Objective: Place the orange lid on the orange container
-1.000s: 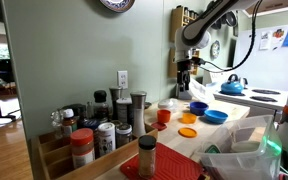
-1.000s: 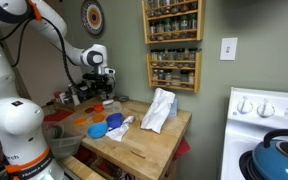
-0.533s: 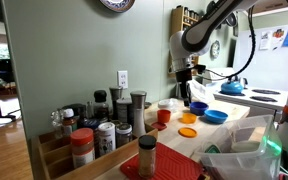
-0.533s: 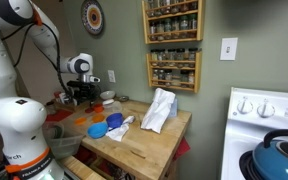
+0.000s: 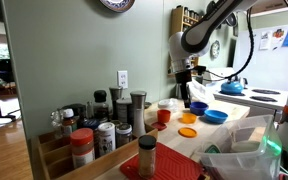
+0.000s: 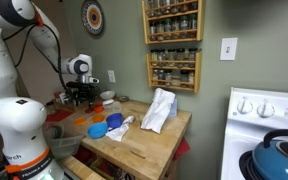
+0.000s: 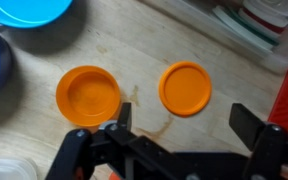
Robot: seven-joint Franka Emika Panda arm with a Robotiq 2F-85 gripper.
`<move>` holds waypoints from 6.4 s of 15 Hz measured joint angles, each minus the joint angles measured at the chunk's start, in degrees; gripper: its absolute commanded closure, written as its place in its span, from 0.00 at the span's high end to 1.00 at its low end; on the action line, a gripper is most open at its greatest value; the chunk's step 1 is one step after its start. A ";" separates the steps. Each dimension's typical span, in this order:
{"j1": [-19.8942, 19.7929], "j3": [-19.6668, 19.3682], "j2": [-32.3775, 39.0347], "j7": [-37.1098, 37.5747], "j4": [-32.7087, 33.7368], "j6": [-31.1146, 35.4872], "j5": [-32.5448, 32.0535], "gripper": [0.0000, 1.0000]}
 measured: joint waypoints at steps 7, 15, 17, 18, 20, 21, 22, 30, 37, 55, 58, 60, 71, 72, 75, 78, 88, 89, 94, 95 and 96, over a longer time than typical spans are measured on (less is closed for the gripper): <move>2.36 3.34 6.85 -3.43 0.67 4.46 0.02 1.00; 3.73 4.15 14.41 -0.95 0.59 13.78 -4.70 1.00; 3.73 3.98 14.64 0.59 0.55 14.04 -6.85 1.00; 3.73 3.89 14.66 1.24 0.46 14.04 -7.80 1.00; 3.73 3.76 14.68 2.28 0.20 14.04 -9.39 1.00; 3.73 3.73 14.70 2.65 0.06 14.04 -9.92 1.00; 3.73 3.73 14.74 2.89 -0.08 14.04 -10.24 1.00; 3.84 3.74 15.08 3.65 -0.11 14.04 -11.12 1.00; 4.71 3.67 15.80 7.97 0.60 13.45 -14.27 1.00; 4.79 1.96 13.48 10.98 2.46 8.62 -17.12 0.60; 4.20 1.56 10.54 10.98 2.34 6.43 -17.11 0.60; 3.68 1.06 8.52 10.98 2.18 5.61 -17.11 0.60; -1.57 -3.11 5.65 11.33 -1.43 6.35 -17.11 0.60; -1.75 -3.29 5.67 11.55 -1.73 6.75 -17.11 0.60; -2.02 -3.57 5.88 12.19 -2.35 7.89 -17.11 0.60; -2.02 -3.61 6.44 12.93 -2.47 9.16 -17.11 0.60; -2.02 -4.25 7.30 15.74 -3.34 12.22 -17.99 0.60; -2.02 -4.34 7.30 16.11 -3.47 12.28 -18.22 0.60; -2.02 -4.59 7.30 17.72 -3.79 14.01 -19.60 0.60; -2.02 -4.63 7.30 17.96 -3.82 14.36 -19.83 0.60; -2.02 -4.66 7.30 18.13 -3.84 14.52 -19.97 0.60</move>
